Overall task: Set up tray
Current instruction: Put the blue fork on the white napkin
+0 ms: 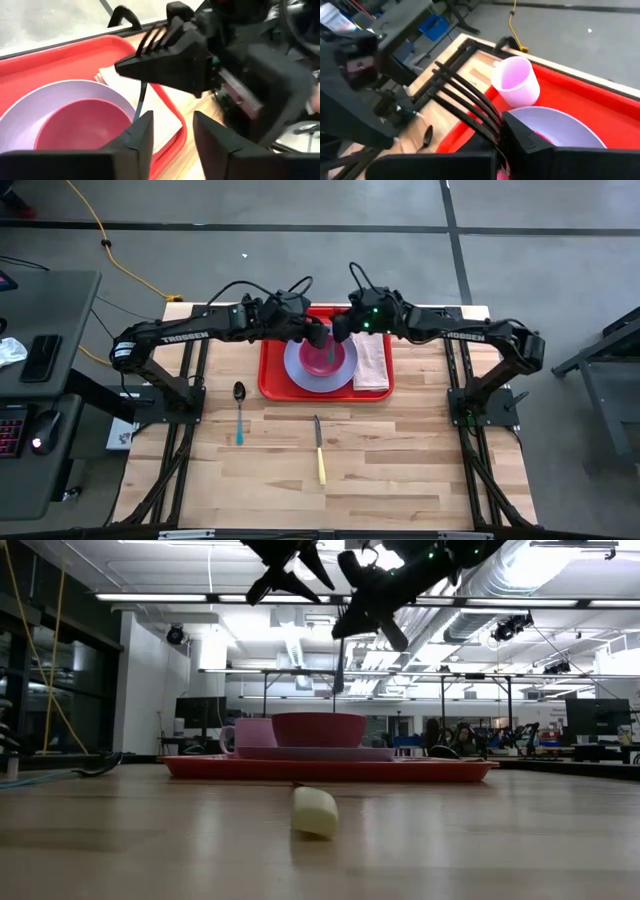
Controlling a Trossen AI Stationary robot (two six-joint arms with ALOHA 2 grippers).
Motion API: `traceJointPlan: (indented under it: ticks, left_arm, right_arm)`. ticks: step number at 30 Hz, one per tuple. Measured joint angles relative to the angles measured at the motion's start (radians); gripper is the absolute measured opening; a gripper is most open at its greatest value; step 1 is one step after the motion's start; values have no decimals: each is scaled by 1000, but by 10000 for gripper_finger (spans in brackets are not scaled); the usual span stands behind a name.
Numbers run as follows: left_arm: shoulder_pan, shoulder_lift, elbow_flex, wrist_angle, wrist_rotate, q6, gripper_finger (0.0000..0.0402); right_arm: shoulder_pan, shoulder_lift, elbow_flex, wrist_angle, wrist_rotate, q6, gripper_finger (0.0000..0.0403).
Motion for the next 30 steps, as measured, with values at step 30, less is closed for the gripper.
traceJointPlan:
  ticks: [30]
  left_arm:
    - [61,-7,-1,-354,-52,74,230]
  right_arm:
    - [-340,-109,-11,-326,-622,-130,0]
